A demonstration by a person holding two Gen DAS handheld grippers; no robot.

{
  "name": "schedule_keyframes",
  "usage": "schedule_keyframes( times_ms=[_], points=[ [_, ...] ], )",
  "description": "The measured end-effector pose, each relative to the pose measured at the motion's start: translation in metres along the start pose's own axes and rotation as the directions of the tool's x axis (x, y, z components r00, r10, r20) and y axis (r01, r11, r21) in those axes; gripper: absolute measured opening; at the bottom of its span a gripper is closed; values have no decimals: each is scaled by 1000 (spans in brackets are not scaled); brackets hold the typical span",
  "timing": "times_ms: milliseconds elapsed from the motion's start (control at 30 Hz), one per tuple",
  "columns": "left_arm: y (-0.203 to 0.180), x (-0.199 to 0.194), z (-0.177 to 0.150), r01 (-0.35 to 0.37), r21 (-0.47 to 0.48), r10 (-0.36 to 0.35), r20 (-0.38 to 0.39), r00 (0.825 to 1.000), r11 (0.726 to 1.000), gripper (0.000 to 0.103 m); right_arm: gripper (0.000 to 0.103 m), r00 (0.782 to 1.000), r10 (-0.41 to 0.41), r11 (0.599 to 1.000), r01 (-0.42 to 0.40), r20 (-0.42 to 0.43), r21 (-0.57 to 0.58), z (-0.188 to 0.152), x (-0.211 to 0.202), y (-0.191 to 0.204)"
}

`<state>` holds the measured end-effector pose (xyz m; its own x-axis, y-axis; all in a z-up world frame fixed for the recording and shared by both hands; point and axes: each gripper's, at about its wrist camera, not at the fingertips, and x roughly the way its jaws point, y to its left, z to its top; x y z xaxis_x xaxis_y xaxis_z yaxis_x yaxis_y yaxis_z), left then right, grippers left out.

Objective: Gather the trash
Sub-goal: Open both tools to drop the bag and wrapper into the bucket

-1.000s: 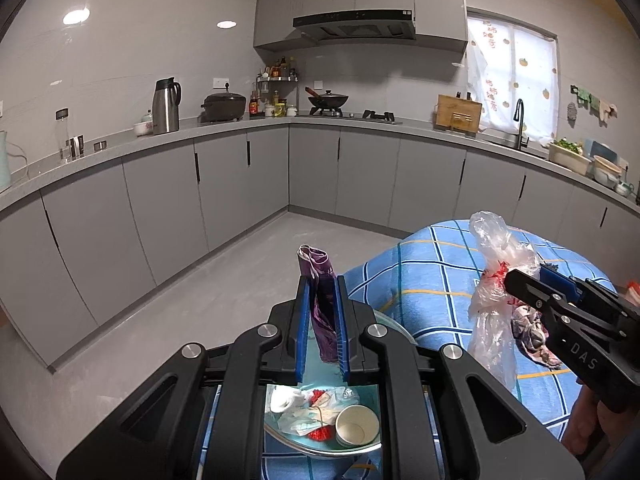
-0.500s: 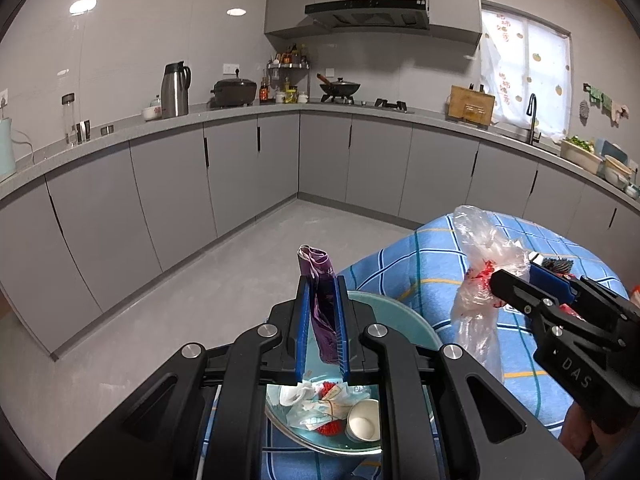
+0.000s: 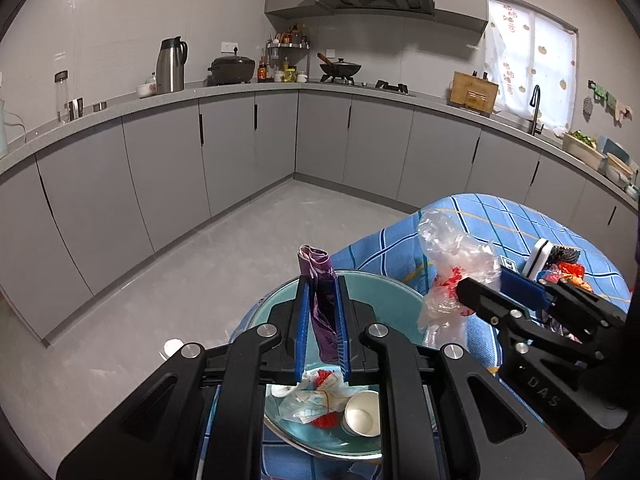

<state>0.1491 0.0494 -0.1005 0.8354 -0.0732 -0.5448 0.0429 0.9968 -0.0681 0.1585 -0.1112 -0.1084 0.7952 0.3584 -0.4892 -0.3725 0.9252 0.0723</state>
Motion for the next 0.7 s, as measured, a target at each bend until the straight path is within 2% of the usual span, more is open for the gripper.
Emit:
schedule_keyframes(
  times_ms=[300,367,400,467,600,700],
  points=[
    [-1,7,-6,13,-1,-13,-20,1000,1000,13,32,999,4,1000,-4,-32,3,-8,17,-6],
    [-2,9,-5,13,0,-13,-24,1000,1000,16,35,999,6,1000,-6,-37,1,-10,20,-5],
    [-2,9,-6,10,2,-10,-25,1000,1000,19,37,999,8,1000,-8,-37,1,-11,21,-6],
    [-1,9,-6,4,0,-4,-22,1000,1000,29,48,1000,4,1000,-4,-31,4,-13,21,-7],
    [0,7,-6,-15,-1,15,-14,1000,1000,48,51,999,-3,1000,3,-41,17,-14,22,-13],
    [1,7,-6,-23,7,23,-15,1000,1000,51,54,999,-11,1000,12,-42,15,-16,21,-15]
  ],
)
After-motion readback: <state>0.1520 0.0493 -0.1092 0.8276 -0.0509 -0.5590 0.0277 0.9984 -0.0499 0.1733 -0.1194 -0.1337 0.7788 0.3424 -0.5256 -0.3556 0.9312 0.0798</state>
